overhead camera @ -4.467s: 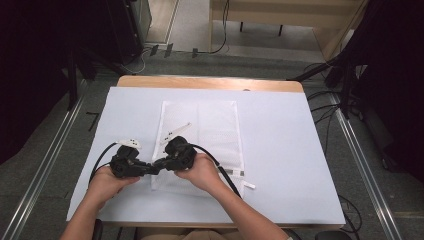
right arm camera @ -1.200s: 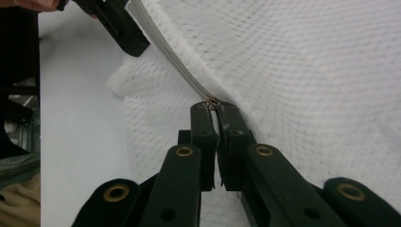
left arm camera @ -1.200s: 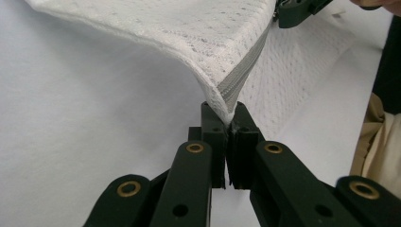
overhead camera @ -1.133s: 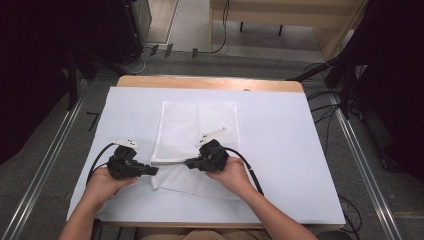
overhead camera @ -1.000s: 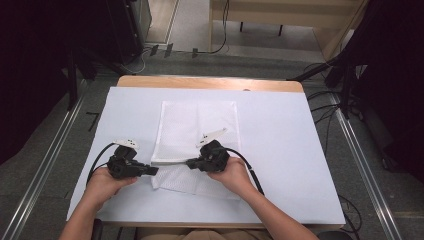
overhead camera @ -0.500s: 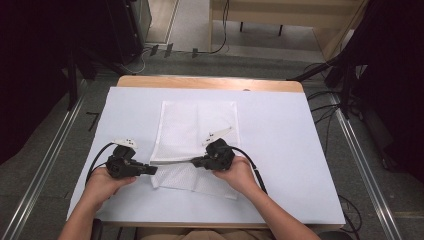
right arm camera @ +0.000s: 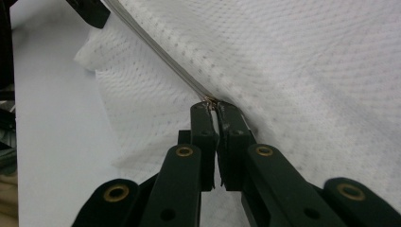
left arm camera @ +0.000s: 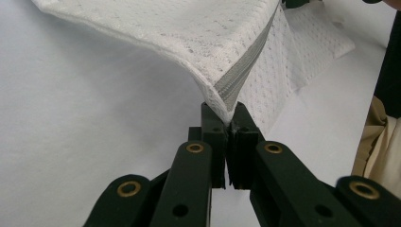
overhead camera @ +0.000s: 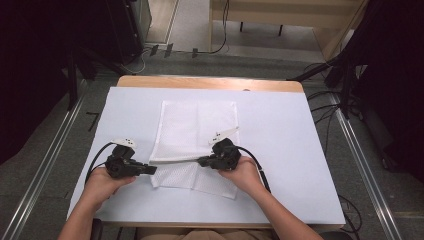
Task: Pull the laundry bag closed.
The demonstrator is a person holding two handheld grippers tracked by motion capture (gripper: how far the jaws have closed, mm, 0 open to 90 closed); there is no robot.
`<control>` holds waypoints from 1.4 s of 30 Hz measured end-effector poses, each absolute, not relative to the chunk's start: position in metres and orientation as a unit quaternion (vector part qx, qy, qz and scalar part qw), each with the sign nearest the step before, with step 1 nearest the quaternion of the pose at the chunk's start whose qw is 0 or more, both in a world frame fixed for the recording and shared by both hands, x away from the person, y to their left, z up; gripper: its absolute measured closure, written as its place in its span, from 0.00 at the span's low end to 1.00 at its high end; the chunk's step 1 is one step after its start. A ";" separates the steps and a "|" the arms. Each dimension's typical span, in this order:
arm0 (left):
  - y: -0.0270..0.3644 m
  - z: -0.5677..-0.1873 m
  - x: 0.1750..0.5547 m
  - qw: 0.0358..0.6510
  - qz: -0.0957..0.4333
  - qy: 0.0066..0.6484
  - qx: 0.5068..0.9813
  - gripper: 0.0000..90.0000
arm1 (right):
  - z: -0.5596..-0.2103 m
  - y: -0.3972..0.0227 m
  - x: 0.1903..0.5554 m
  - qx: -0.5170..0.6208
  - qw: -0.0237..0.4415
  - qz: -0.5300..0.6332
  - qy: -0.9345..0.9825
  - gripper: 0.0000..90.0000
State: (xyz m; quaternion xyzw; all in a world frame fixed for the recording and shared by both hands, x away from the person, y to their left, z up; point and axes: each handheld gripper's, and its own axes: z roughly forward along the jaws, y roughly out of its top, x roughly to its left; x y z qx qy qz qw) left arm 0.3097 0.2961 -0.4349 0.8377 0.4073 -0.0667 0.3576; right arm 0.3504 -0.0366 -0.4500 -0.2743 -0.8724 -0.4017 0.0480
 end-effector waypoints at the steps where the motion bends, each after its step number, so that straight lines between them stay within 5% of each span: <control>1: 0.297 -0.435 0.310 0.358 -0.067 0.408 0.837 0.98 | -0.450 -0.038 0.351 -0.276 0.047 -0.402 -0.872 0.98; 42: 0.298 -0.434 0.309 0.359 -0.067 0.410 0.836 0.98 | -0.450 -0.064 0.348 -0.288 0.046 -0.388 -0.874 0.98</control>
